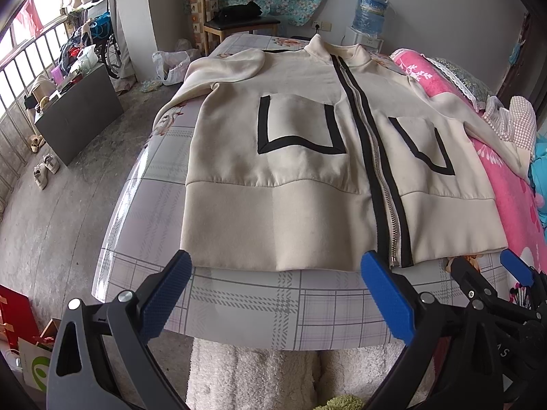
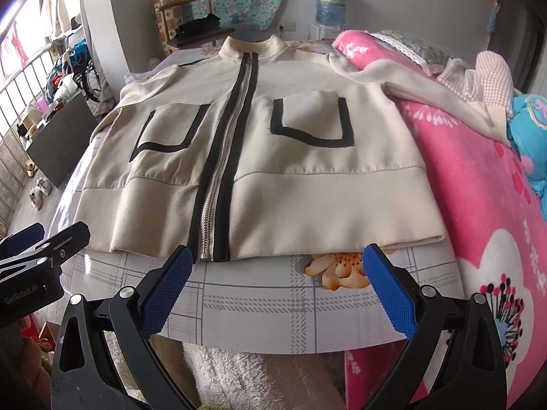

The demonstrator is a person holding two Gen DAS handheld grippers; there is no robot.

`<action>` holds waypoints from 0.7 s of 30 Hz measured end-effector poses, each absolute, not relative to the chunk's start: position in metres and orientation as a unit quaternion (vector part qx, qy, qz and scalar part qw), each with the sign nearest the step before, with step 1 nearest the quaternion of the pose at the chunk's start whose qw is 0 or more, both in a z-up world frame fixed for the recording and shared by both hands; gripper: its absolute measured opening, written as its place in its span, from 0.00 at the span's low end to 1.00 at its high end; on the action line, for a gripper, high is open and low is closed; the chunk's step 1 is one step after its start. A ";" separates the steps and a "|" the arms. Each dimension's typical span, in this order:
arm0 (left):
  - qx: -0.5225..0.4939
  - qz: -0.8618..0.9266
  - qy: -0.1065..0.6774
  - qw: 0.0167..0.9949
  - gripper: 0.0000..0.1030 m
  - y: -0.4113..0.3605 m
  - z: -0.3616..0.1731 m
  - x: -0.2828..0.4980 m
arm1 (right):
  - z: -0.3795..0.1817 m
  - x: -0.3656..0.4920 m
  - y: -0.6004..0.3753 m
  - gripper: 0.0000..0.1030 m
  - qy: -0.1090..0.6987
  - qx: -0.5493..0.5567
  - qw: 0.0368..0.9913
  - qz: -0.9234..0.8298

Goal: Fold large clothes

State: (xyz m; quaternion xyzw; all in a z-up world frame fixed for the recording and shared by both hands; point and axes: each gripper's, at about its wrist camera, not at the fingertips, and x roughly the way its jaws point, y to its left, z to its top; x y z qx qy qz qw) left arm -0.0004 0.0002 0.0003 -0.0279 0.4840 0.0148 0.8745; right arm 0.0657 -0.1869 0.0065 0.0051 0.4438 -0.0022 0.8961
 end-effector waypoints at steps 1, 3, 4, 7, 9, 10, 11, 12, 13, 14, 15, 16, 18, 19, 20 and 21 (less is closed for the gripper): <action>-0.028 0.015 0.484 0.875 0.95 0.000 0.000 0.000 | 0.007 0.066 -0.186 0.92 0.444 0.005 0.896 -0.002; -0.028 0.015 0.484 0.875 0.95 0.000 0.000 0.000 | 0.007 0.065 -0.187 0.92 0.443 0.005 0.897 -0.002; -0.028 0.015 0.484 0.875 0.95 0.000 0.000 0.000 | 0.007 0.065 -0.187 0.92 0.443 0.005 0.897 -0.001; -0.026 0.015 0.483 0.875 0.95 0.001 0.003 0.001 | 0.008 0.065 -0.187 0.92 0.442 0.006 0.897 -0.001; -0.027 0.015 0.483 0.875 0.95 0.001 0.003 0.001 | 0.007 0.065 -0.188 0.92 0.442 0.006 0.897 -0.001; -0.026 0.016 0.483 0.875 0.95 0.000 0.003 0.001 | 0.007 0.065 -0.188 0.92 0.441 0.006 0.897 0.000; -0.027 0.015 0.483 0.875 0.95 0.001 0.003 0.001 | 0.007 0.065 -0.188 0.92 0.441 0.006 0.897 0.000; -0.027 0.015 0.483 0.875 0.95 0.001 0.003 0.001 | 0.007 0.065 -0.187 0.92 0.441 0.005 0.897 0.000; -0.027 0.015 0.483 0.875 0.95 0.001 0.003 0.001 | 0.007 0.065 -0.187 0.92 0.441 0.005 0.897 0.000; -0.027 0.016 0.483 0.875 0.95 0.000 0.004 0.001 | 0.007 0.065 -0.188 0.92 0.441 0.006 0.897 0.000; -0.027 0.015 0.483 0.875 0.95 0.001 0.003 0.001 | 0.007 0.065 -0.187 0.92 0.441 0.006 0.897 0.000; -0.027 0.015 0.483 0.875 0.95 0.001 0.003 0.001 | 0.007 0.065 -0.187 0.92 0.441 0.005 0.898 -0.001; -0.027 0.015 0.483 0.875 0.95 0.001 0.003 0.001 | 0.008 0.066 -0.187 0.92 0.441 0.006 0.897 0.000; -0.027 0.016 0.483 0.875 0.95 0.001 0.003 0.001 | 0.008 0.065 -0.187 0.92 0.441 0.006 0.897 0.000; -0.027 0.016 0.483 0.875 0.95 0.001 0.004 0.001 | 0.007 0.065 -0.187 0.92 0.441 0.006 0.898 -0.001; -0.027 0.016 0.482 0.875 0.95 0.001 0.004 0.001 | 0.008 0.065 -0.188 0.92 0.441 0.006 0.898 -0.001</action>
